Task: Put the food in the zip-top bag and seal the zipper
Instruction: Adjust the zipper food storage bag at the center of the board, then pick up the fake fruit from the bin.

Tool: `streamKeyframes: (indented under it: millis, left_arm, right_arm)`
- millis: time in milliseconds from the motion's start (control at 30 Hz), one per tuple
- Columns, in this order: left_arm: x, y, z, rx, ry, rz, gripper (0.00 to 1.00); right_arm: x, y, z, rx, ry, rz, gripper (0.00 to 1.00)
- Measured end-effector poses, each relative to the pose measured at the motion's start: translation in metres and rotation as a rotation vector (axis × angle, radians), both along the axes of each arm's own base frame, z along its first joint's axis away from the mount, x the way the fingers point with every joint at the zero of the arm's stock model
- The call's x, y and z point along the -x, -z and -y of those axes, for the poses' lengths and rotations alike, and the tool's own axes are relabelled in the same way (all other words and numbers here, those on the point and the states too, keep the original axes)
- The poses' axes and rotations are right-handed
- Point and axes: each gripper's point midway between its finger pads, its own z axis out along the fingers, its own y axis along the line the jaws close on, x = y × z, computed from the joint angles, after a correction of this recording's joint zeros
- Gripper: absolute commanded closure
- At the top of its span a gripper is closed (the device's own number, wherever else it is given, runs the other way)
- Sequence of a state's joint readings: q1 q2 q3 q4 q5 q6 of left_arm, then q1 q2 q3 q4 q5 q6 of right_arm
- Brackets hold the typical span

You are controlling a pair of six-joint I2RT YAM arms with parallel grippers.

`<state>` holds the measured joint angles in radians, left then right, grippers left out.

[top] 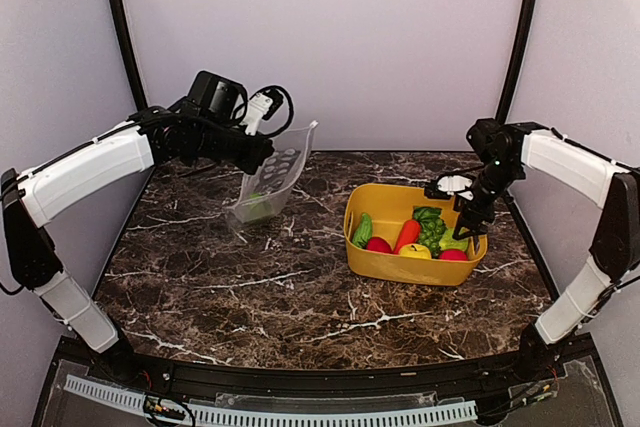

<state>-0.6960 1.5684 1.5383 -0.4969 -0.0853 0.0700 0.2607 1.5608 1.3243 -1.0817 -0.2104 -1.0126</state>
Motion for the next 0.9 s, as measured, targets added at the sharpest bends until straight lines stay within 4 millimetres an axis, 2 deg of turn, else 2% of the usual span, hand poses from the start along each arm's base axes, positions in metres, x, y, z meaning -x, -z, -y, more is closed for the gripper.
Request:
streamKeyframes:
  millis: [267, 633, 900]
  left_arm:
    - [0.006, 0.0, 0.008, 0.006, 0.016, 0.003, 0.99]
    - [0.025, -0.01, 0.021, 0.0, 0.054, 0.043, 0.99]
    - [0.033, -0.007, 0.03, -0.016, 0.075, 0.055, 0.99]
  right_arm:
    - [-0.003, 0.018, 0.015, 0.102, -0.015, -0.02, 0.16]
    - [-0.003, 0.052, 0.018, 0.145, -0.038, -0.081, 0.11]
    - [-0.025, 0.066, 0.022, 0.185, -0.035, -0.018, 0.13]
